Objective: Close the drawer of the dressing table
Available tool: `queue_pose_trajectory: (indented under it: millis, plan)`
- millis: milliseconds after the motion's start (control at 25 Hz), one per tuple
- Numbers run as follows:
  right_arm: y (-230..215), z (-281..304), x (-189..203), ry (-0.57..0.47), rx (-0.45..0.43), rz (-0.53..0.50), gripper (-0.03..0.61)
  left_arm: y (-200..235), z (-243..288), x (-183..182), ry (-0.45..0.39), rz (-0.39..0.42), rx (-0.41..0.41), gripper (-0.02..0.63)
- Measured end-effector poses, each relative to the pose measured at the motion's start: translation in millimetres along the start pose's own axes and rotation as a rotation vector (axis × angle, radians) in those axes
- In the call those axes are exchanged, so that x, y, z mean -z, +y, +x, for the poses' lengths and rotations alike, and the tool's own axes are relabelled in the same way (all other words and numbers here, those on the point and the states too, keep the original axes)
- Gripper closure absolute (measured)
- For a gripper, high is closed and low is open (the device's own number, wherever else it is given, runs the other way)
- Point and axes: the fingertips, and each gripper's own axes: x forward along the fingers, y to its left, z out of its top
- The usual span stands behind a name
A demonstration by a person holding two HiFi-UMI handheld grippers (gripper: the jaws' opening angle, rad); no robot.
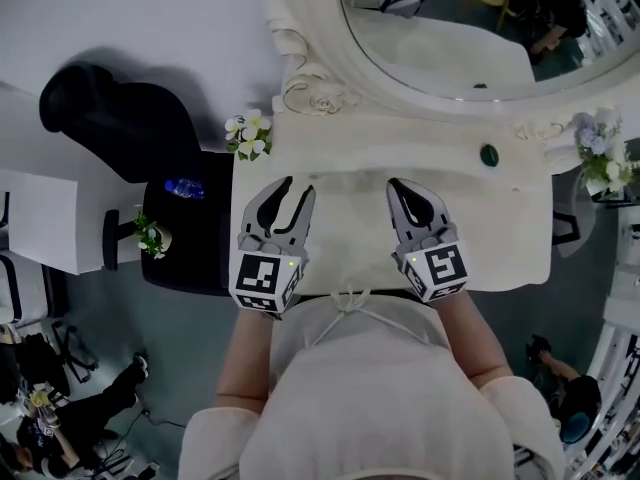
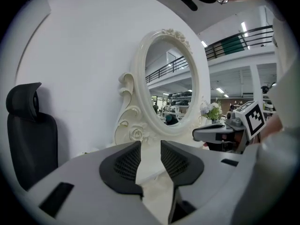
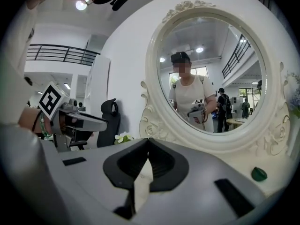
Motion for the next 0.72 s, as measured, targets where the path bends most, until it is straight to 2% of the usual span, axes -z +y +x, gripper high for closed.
queue_pose_trajectory:
  millis: [320,520,720]
  plan:
    - [-6,-19,-36,-0.086,0.027,-0.060,0.572,-8,-13,-47,-0.097,0.038,0.007,0.554]
    - [-8,-24,-55,-0.132,0.029,-0.094,0.572,-8,-19,-74,-0.165,0.078,-0.006,0.581]
    - [-13,-24,-61,-0.143,0.032,-0.093,0.574,-8,-19,-81,-0.186,0.099,0.004,0.589]
